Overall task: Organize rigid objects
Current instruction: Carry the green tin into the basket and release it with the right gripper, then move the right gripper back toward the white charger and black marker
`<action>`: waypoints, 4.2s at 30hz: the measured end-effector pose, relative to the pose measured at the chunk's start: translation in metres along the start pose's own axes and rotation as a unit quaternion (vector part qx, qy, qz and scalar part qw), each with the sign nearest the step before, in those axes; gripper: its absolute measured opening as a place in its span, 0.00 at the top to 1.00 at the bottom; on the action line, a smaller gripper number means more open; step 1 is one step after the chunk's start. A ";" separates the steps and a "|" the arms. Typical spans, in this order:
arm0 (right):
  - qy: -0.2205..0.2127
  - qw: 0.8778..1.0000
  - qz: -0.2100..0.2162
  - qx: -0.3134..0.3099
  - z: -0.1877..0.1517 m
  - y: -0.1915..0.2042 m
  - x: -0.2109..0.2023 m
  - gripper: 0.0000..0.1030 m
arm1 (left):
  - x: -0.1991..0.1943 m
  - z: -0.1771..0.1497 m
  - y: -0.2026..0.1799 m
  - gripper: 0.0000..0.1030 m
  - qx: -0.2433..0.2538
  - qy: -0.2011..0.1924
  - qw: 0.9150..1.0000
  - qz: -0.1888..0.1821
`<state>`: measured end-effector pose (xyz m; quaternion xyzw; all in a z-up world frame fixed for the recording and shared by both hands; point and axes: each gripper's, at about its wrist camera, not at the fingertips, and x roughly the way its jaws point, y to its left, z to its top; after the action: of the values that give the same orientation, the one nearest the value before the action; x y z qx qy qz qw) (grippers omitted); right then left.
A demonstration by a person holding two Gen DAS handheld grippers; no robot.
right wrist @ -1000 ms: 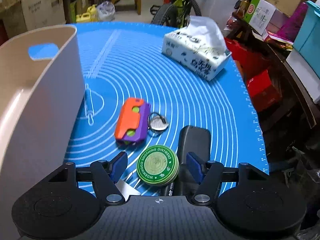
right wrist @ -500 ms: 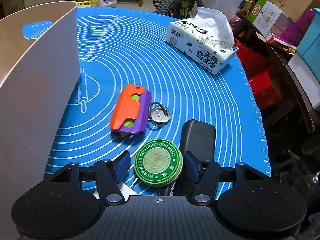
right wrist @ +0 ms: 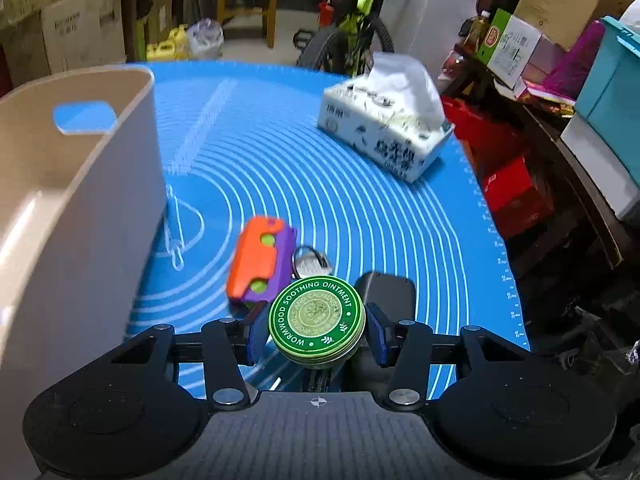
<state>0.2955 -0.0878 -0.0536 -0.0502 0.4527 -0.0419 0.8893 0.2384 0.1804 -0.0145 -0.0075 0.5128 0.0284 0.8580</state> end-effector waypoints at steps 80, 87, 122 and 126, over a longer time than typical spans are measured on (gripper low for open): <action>-0.121 0.980 0.143 -0.060 0.007 0.032 -0.094 0.29 | 0.000 0.000 0.001 0.92 0.000 -0.001 1.000 -0.001; -0.066 0.991 0.109 -0.051 -0.002 0.015 -0.065 0.29 | 0.000 -0.001 0.001 0.92 -0.001 -0.001 1.000 -0.001; 0.094 0.980 0.154 0.080 -0.017 -0.010 -0.005 0.45 | -0.001 0.000 0.003 0.93 0.000 -0.002 1.000 -0.001; 0.101 0.983 0.137 0.072 -0.017 -0.009 -0.004 0.45 | -0.001 0.000 0.003 0.93 0.001 -0.003 1.000 0.000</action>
<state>0.2790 -0.0972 -0.0590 0.0810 0.5389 0.0425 0.8374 0.2378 0.1829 -0.0140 -0.0063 0.5106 0.0281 0.8593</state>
